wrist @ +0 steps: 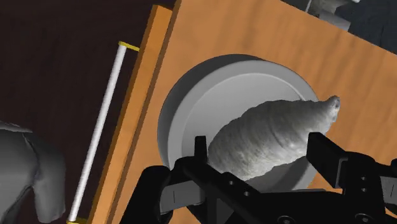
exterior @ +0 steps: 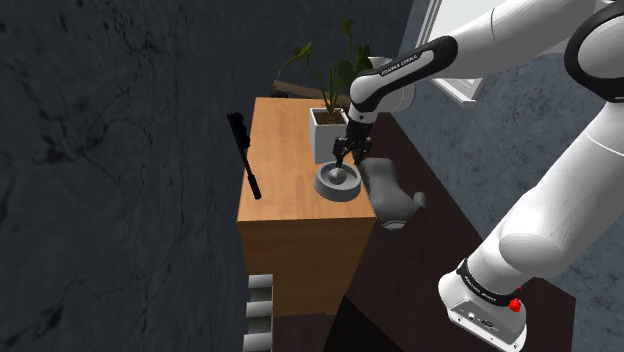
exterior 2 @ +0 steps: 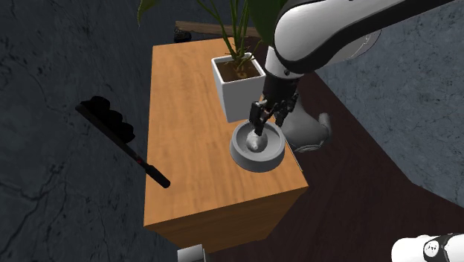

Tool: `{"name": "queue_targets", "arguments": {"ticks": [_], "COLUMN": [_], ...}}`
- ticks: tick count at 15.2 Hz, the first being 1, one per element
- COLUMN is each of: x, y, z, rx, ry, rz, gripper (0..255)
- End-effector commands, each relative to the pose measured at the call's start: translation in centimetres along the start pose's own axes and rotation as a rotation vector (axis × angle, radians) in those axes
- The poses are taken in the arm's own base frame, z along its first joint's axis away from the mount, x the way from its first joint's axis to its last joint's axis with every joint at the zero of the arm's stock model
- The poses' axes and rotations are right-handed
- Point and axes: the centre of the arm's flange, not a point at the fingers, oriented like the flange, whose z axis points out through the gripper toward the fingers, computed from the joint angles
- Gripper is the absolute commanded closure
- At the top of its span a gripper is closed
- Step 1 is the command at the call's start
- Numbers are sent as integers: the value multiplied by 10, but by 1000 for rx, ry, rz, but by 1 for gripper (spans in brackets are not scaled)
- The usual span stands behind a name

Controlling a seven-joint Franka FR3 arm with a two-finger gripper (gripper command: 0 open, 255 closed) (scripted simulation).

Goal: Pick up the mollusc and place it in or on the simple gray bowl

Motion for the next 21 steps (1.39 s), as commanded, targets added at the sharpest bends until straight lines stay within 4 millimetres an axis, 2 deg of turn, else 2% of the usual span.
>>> {"name": "queue_targets", "arguments": {"ticks": [1,2,9,17,18,21], "x": [-8,-8,-7,-7,-7,-7], "y": [-18,-18,-19,-19,-19,-20], "z": [-1,-1,39,39,39,39], "rx": [41,41,41,41,41,41], "ry": [16,16,16,16,16,17], "rz": [509,514,514,514,514,514], "gripper": [0,0,0,0,255,255]}}
